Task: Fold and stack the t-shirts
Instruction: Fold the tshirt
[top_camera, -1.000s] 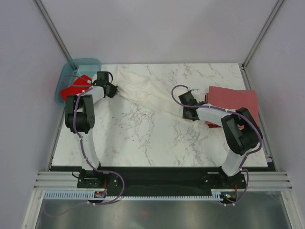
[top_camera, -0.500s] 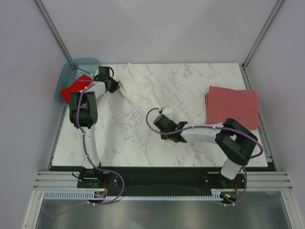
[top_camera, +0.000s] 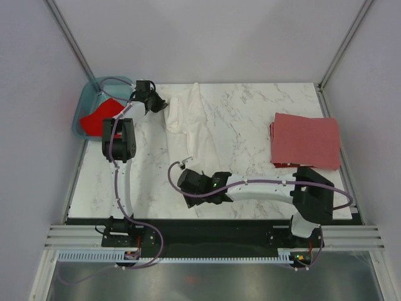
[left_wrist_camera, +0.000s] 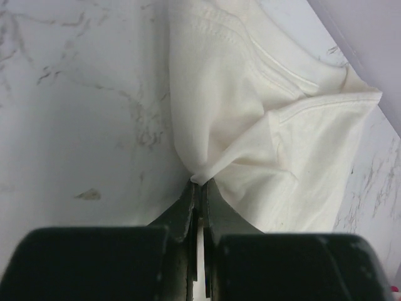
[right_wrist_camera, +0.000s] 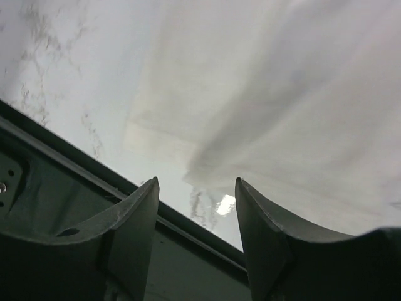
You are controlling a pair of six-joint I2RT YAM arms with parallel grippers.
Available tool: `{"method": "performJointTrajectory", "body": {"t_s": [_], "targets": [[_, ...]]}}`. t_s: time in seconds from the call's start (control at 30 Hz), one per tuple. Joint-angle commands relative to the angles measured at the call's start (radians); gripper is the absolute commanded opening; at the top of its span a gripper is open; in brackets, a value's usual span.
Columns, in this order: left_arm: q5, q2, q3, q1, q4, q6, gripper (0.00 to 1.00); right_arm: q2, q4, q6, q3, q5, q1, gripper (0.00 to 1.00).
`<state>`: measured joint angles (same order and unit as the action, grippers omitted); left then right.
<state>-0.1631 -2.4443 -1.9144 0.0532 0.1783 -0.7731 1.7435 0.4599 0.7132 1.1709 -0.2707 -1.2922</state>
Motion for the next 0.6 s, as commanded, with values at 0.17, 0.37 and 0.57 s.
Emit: {"method": "performJointTrajectory", "body": {"t_s": [0.17, 0.37, 0.57], "targets": [[-0.078, -0.148, -0.228, 0.008, -0.01, 0.028, 0.02, -0.249, 0.033, -0.077, -0.157, -0.03, 0.278, 0.59], [-0.093, -0.212, -0.304, 0.008, -0.014, 0.02, 0.02, -0.175, -0.041, -0.127, -0.244, 0.03, 0.36, 0.56], [-0.09, -0.231, -0.333, 0.01, -0.026, 0.018, 0.02, -0.107, -0.121, -0.121, -0.298, 0.103, 0.36, 0.47]]}}
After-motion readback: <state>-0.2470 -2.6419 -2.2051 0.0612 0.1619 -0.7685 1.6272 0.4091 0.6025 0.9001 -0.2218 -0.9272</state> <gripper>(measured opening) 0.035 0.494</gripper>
